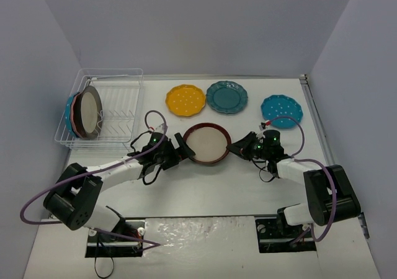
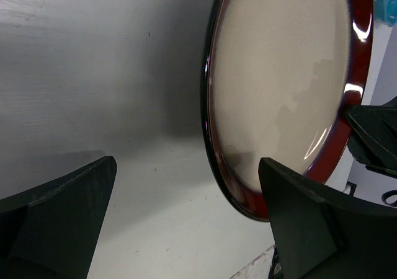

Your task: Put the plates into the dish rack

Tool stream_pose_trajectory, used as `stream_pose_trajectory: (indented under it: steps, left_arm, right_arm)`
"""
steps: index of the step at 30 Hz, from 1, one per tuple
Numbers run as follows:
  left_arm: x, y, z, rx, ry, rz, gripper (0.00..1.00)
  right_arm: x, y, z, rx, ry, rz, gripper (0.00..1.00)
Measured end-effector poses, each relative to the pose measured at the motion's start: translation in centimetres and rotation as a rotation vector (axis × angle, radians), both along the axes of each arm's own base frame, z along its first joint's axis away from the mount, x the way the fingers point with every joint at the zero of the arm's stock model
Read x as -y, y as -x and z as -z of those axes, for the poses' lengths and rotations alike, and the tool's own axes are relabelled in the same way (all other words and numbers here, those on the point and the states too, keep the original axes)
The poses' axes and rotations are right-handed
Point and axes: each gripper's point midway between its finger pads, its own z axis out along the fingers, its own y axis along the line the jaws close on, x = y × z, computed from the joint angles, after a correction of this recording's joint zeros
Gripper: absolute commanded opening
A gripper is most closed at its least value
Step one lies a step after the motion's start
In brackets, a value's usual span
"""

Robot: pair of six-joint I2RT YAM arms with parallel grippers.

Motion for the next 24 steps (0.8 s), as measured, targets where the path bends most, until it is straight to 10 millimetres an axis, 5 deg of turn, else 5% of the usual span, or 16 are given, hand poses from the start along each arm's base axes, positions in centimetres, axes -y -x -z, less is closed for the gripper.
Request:
stream_pose_trajectory:
  steps: [6,15,18,24]
  left_arm:
    - [1.2,-0.7,0.4,-0.015,0.055,-0.022,0.97]
    - [3.0,-2.8,-2.0,0.041,0.197,-0.076,0.87]
    - [3.5,-3.3,-2.4,0.051,0.232,-0.085,0.79]
    - [4.4,-3.7,-2.6,0.056,0.282,-0.092,0.44]
  right_arm:
    - [-0.3,0.1,-0.4,0.007,-0.021,-0.009,0.0]
    - [-0.5,0.4,-0.8,0.016,-0.061,-0.014,0.0]
    - [-0.6,0.7,-0.8,0.013,-0.081,-0.013,0.0]
    - [-0.8,0.7,-1.3,0.017,-0.106,-0.016,0.0]
